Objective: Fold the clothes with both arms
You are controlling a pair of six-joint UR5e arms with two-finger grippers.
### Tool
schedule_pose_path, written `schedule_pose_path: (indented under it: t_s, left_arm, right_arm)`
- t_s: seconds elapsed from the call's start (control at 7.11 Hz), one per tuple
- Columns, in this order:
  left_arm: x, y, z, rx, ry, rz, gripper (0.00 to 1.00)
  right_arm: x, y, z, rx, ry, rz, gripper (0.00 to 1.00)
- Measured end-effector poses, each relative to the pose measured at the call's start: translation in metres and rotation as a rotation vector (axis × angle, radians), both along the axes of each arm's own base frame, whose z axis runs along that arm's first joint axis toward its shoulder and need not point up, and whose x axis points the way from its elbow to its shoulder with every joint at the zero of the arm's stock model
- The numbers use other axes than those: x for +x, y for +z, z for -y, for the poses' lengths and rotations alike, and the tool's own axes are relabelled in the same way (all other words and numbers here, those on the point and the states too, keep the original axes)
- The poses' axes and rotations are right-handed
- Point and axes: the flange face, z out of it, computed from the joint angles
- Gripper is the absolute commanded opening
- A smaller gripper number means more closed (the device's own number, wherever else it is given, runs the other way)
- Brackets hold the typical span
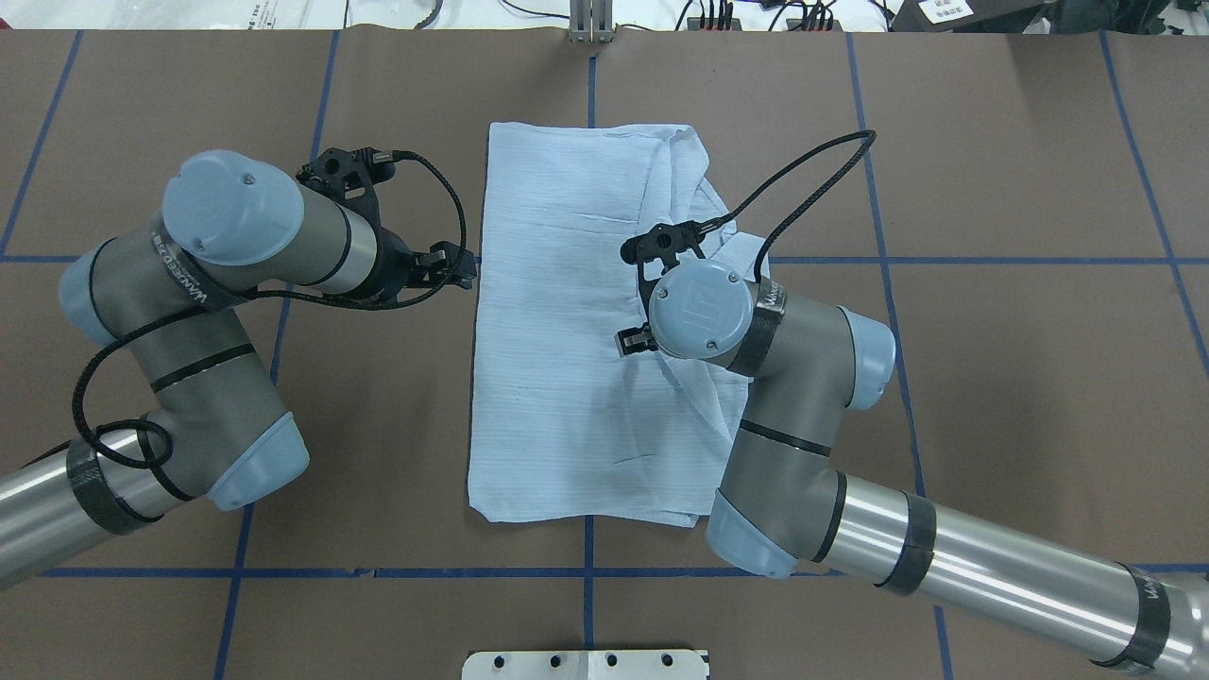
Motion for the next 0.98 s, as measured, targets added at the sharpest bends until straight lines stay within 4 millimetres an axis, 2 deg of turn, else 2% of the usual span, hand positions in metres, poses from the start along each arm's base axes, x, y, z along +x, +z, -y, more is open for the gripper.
schedule_pose_path:
  t_s: [0.42, 0.98]
  left_arm:
    - [0.007, 0.011, 0.005, 0.008, -0.002, -0.017, 1.00]
    - [0.009, 0.002, 0.006, 0.016, -0.003, -0.033, 1.00]
  right_arm:
    - [-0.006, 0.003, 0.010, 0.016, -0.007, -0.024, 1.00]
    - [-0.002, 0.016, 0.013, 0.010, -0.006, -0.046, 1.00]
